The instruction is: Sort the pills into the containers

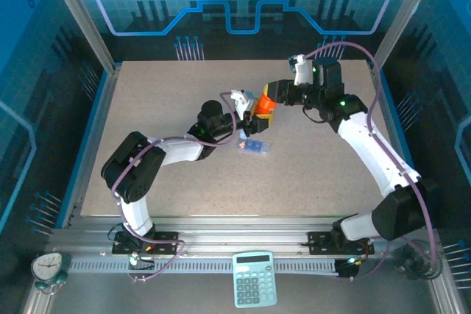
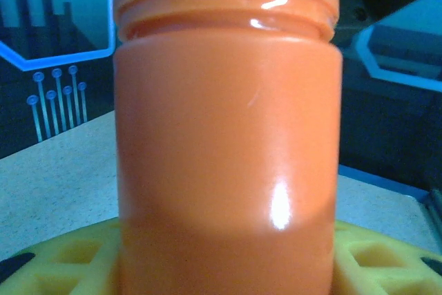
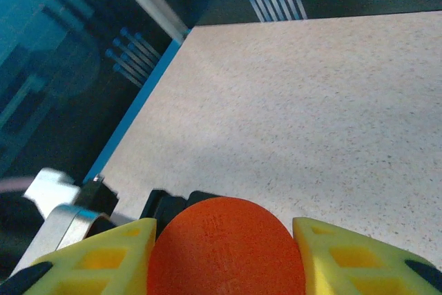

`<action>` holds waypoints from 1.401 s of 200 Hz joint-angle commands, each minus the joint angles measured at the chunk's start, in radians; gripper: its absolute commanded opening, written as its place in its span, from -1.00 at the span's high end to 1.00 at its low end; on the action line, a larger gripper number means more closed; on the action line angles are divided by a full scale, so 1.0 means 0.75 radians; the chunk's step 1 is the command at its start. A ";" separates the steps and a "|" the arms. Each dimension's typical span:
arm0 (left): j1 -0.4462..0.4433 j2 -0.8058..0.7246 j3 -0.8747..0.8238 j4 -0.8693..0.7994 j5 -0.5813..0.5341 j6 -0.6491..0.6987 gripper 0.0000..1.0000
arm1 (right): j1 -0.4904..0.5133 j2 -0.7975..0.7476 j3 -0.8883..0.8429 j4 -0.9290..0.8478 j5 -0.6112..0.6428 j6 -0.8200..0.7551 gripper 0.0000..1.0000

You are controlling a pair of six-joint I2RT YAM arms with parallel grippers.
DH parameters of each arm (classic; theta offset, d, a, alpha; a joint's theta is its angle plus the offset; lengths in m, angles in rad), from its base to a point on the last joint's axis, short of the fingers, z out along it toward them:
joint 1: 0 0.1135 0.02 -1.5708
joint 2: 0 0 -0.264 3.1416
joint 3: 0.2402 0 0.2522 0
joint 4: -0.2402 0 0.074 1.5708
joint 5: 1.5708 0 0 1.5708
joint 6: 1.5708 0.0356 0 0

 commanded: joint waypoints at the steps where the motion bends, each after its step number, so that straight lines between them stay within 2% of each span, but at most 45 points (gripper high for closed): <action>1: -0.060 -0.109 0.038 0.168 -0.095 0.137 1.00 | 0.108 -0.017 -0.163 0.040 0.114 0.199 0.30; 31: -0.067 -0.100 0.045 0.155 -0.100 0.144 1.00 | 0.120 -0.037 -0.158 0.006 0.161 0.189 0.27; 60: -0.067 -0.082 0.052 0.163 -0.097 0.122 1.00 | 0.107 -0.020 -0.075 -0.074 0.141 0.146 0.16; 80: -0.060 -0.068 0.052 0.176 -0.085 0.095 1.00 | 0.066 -0.009 0.013 -0.132 0.091 0.112 -0.03; 113: -0.016 -0.048 0.044 0.195 -0.026 0.008 1.00 | -0.041 0.009 0.197 -0.236 -0.094 0.025 -0.51; 138: 0.009 -0.048 0.036 0.193 0.047 -0.027 1.00 | -0.107 0.042 0.325 -0.354 -0.216 -0.086 -0.68; 178: 0.049 -0.066 0.026 0.159 0.173 -0.063 1.00 | -0.210 0.168 0.523 -0.616 -0.414 -0.322 -0.68; 203: 0.071 -0.075 0.037 0.117 0.253 -0.080 1.00 | -0.210 0.286 0.671 -0.835 -0.524 -0.502 -0.63; 227: 0.088 -0.083 0.047 0.090 0.315 -0.101 1.00 | -0.168 0.341 0.750 -0.959 -0.499 -0.613 -0.64; 280: 0.098 -0.074 0.052 0.072 0.372 -0.129 1.00 | -0.117 0.359 0.770 -0.968 -0.453 -0.622 -0.66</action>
